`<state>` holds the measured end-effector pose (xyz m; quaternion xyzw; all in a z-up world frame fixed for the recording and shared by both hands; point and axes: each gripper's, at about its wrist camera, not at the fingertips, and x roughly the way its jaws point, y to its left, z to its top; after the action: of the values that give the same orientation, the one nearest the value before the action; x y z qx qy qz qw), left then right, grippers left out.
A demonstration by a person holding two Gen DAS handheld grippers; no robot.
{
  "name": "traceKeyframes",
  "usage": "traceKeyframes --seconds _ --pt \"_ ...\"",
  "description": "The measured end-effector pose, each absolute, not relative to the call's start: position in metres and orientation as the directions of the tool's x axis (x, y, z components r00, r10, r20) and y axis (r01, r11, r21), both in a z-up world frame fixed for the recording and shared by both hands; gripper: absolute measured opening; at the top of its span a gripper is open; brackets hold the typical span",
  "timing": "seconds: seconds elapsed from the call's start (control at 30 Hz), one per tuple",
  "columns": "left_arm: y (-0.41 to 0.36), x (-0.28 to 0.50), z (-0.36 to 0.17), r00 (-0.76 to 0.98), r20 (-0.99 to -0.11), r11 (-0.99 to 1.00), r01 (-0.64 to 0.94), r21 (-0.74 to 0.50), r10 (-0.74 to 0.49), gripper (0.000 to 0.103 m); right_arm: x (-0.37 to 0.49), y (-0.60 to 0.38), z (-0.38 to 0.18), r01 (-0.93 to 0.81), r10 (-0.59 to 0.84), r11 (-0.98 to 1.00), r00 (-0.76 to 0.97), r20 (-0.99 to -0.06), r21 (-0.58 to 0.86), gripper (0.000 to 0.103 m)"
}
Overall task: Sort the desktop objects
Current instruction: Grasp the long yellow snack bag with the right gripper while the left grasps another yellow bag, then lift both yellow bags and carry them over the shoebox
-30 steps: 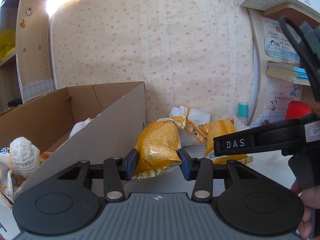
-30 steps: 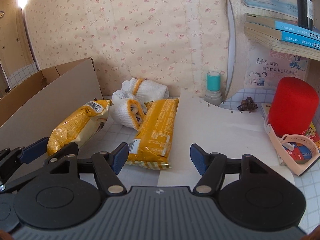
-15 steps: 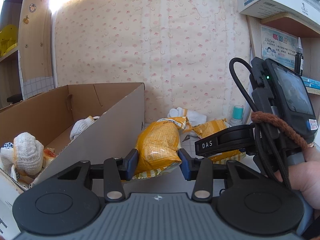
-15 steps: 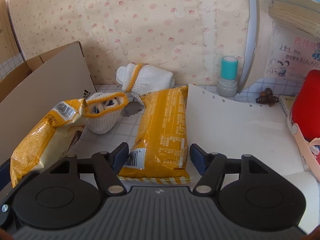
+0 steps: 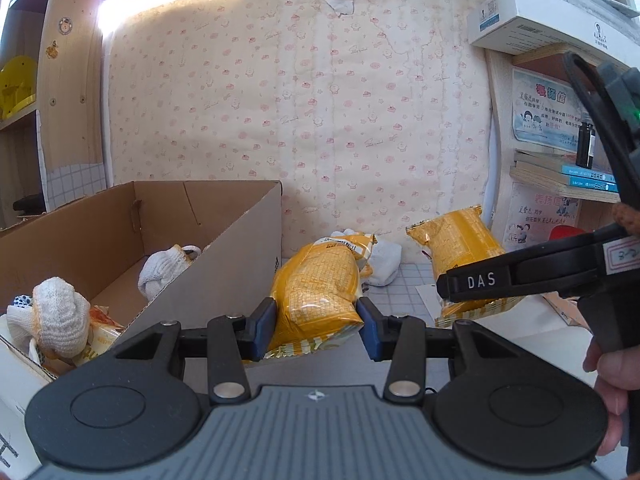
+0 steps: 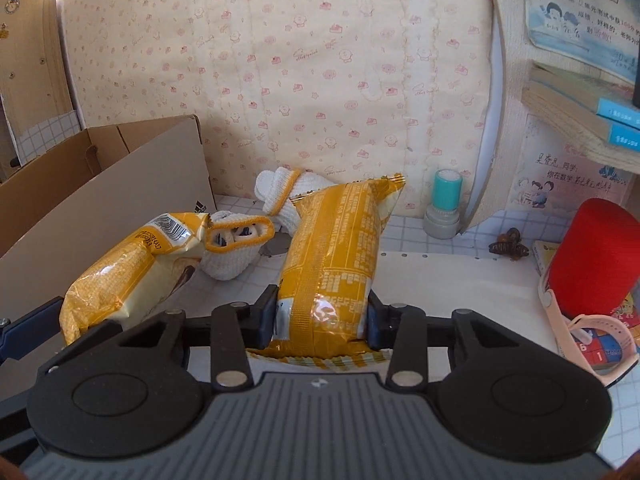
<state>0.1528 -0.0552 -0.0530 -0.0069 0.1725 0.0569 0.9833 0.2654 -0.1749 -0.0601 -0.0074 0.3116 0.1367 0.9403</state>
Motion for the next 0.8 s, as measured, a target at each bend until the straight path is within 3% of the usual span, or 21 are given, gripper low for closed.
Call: traceKeyframes --seconds 0.8 --pt "-0.054 0.087 0.007 0.976 -0.182 0.993 -0.121 -0.002 0.119 0.046 0.153 -0.202 0.015 -0.293 0.272 0.956 0.867 -0.417 0.016 0.041"
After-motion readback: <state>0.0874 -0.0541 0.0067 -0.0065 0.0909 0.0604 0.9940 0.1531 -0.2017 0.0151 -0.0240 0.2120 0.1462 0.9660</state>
